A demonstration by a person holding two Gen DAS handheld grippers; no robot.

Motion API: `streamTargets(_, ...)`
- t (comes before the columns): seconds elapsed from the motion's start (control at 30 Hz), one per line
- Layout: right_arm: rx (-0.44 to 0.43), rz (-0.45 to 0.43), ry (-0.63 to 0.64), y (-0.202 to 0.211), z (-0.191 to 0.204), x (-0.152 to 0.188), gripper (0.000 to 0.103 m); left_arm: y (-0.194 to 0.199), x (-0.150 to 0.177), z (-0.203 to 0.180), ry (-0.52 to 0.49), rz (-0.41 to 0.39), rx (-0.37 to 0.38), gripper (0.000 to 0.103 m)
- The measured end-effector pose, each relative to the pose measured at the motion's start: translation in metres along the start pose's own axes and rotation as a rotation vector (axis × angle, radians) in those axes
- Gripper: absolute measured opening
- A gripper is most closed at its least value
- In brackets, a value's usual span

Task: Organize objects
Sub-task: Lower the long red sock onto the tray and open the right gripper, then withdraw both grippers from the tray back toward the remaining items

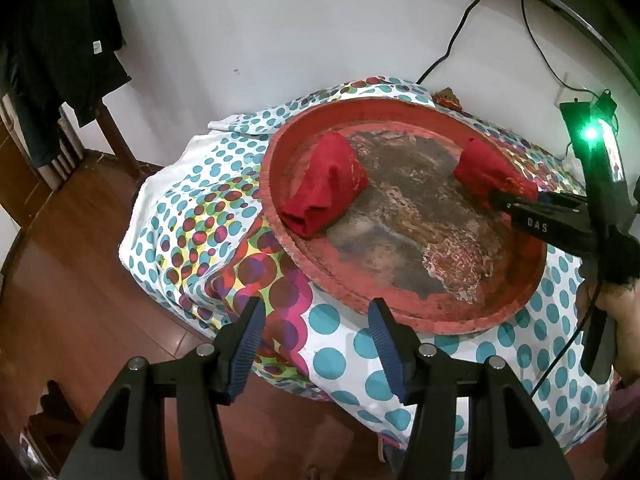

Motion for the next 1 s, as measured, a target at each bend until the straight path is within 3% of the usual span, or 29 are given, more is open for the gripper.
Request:
streamTargets(0.33,0.003,0.047,-0.01,-0.014,-0.007,0.0,0.035,0.0,0.001,0.003,0.01,0.006,0.004,0.055)
streamTargets(0.4,0.01,0.044,-0.003,-0.013,-0.007,0.0,0.036,0.0,0.002,0.003,0.016,0.012,0.003,0.055)
streamTargets(0.47,0.004,0.041,-0.002,-0.011,-0.006,-0.001,0.043,-0.001,0.002,0.002,0.016,0.013,0.004,0.055)
streamTargets(0.63,0.001,0.025,-0.001,-0.003,-0.006,0.002,0.046,-0.001,0.003,0.0,0.008,0.017,-0.006,0.055)
streamTargets(0.73,-0.004,0.008,-0.01,0.004,-0.007,0.004,0.059,-0.001,0.003,-0.003,-0.001,0.017,-0.004,0.055)
streamTargets(1.0,-0.03,-0.045,-0.043,0.027,-0.013,0.003,0.059,0.001,0.004,-0.011,-0.023,0.016,-0.004,0.055)
Point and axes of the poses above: each gripper's, at about its wrist camera, not at the fingertips, and y roughly against the way its jaws point, z to its left, x to its underside, the point moved 6 cm from there along -y, roughly the way its jaws point, and after that the axes turned 9 degrees about x, right-handed, at the moved point
